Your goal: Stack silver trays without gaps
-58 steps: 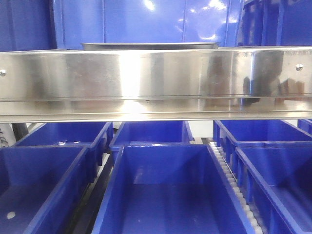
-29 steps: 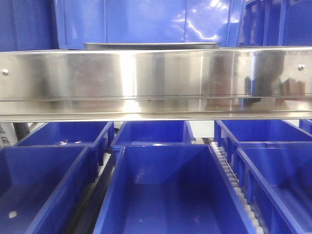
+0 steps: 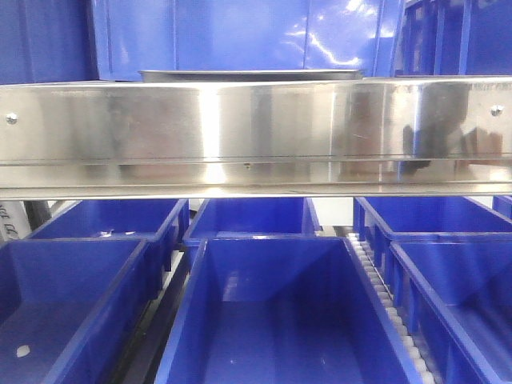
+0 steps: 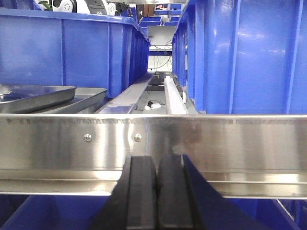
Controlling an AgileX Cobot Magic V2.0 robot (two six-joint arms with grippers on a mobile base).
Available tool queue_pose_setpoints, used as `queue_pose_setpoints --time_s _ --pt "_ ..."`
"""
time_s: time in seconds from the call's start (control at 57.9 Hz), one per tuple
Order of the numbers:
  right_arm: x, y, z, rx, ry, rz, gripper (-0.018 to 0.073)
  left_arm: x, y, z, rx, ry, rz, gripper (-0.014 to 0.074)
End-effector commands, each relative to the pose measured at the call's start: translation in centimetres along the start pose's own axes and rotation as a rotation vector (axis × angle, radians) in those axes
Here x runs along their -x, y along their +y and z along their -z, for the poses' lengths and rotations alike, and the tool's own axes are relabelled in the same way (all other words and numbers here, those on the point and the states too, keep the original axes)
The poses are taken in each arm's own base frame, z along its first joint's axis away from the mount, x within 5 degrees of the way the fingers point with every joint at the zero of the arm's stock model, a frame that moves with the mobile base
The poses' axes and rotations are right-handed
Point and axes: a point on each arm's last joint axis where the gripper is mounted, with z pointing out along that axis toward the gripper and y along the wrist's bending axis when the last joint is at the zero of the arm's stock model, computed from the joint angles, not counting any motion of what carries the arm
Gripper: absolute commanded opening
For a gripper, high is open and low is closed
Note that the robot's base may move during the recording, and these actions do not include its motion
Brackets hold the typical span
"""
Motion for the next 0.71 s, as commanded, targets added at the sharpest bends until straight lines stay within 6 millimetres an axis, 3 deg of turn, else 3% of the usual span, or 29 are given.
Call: queue_pose_setpoints --time_s 0.0,0.276,0.691 --pt "0.2 0.0 0.0 -0.007 -0.02 0.009 -0.007 -1.6 0.3 0.2 0.001 -0.035 0.01 -0.0007" --pt "0.2 0.0 0.0 -0.007 -0.02 0.009 -0.007 -6.8 1.3 -0.1 0.016 0.076 -0.026 -0.0007" --pt "0.2 0.0 0.0 -0.007 -0.02 0.009 -0.007 -7.1 1.3 -0.1 0.016 0.098 -0.162 -0.0007"
